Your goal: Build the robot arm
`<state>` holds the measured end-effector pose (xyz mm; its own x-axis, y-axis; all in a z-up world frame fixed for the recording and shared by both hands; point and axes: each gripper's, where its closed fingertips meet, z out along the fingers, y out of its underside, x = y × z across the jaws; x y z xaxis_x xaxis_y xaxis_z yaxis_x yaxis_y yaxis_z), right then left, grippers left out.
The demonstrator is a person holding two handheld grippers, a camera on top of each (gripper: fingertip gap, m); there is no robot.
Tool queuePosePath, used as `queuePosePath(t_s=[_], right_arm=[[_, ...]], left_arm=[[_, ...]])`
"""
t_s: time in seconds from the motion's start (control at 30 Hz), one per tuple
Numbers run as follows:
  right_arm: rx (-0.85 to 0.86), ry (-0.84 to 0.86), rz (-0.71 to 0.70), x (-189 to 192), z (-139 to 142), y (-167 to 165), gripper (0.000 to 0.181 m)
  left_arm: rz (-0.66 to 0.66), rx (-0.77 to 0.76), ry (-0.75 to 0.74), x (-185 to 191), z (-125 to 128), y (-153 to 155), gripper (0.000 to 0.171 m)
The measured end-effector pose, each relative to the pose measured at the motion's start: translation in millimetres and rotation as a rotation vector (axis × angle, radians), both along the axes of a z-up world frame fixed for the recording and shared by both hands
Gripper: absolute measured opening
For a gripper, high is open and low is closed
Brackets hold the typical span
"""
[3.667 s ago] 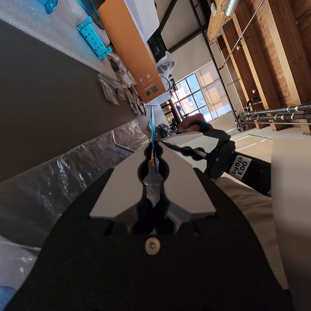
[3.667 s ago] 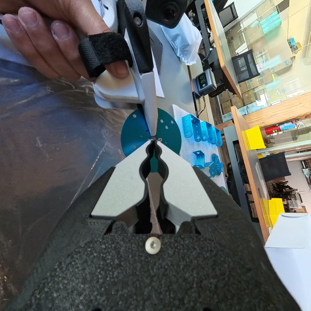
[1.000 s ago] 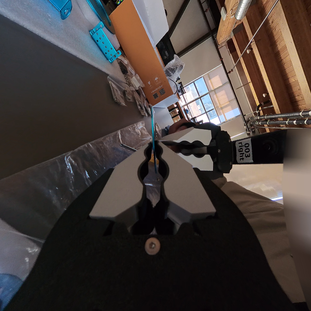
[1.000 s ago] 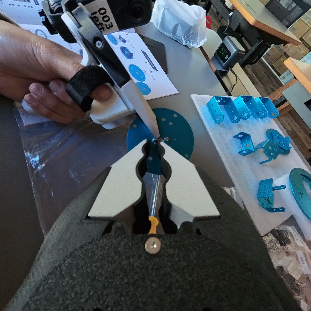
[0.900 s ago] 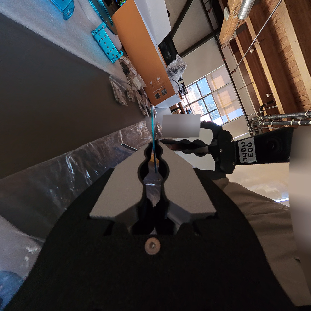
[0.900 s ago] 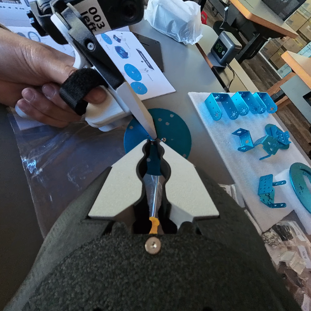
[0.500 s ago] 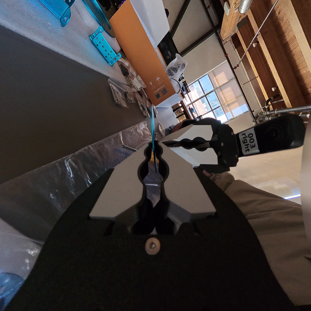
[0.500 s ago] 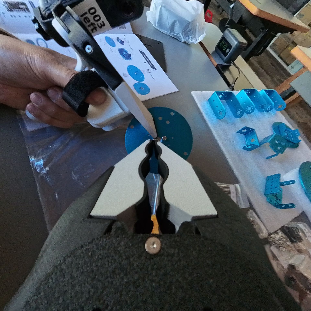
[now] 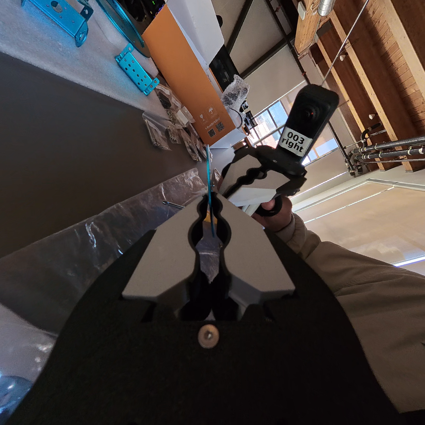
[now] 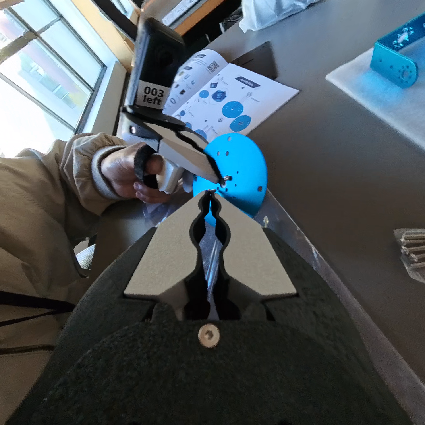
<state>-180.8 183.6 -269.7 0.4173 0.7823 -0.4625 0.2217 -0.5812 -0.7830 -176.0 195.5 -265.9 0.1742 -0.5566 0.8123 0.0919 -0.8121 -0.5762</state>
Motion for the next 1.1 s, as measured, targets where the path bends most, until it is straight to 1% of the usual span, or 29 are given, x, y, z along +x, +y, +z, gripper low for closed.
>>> queuePosePath(t_s=[0.2,0.3,0.37,0.47,0.77,0.83,0.97,1.1], right_arm=[[-0.09,-0.01,-0.024,2.0,-4.2,2.5,0.0],[-0.179,-0.028,-0.017,0.7,-6.1,2.3,0.0],[-0.209,-0.013,-0.022,-1.2,-2.0,6.6,0.0],[-0.297,-0.02,-0.002,-3.7,-5.1,4.4,0.0],[-0.42,-0.198,-0.006,1.9,-6.3,6.0,0.0],[-0.415,-0.238,-0.007,1.8,-6.8,6.2,0.0],[-0.347,-0.314,0.007,-2.6,-5.5,4.6,0.0],[-0.215,-0.41,0.005,-4.8,-5.7,8.2,0.0]], left_arm=[[0.007,-0.008,0.02,0.0,-3.3,0.9,0.004],[0.013,-0.021,0.024,-0.2,-4.7,2.2,0.004],[0.019,-0.026,0.016,-0.6,-3.9,3.2,0.003],[0.024,-0.063,0.008,-2.2,-5.4,4.9,0.004],[0.012,-0.133,-0.042,-3.8,-3.1,2.9,0.003],[0.015,-0.137,-0.041,-4.3,-3.4,3.1,0.004],[0.02,-0.159,-0.048,-5.0,-4.2,3.8,0.003],[0.029,-0.182,-0.059,-6.8,-4.5,6.4,0.004]])
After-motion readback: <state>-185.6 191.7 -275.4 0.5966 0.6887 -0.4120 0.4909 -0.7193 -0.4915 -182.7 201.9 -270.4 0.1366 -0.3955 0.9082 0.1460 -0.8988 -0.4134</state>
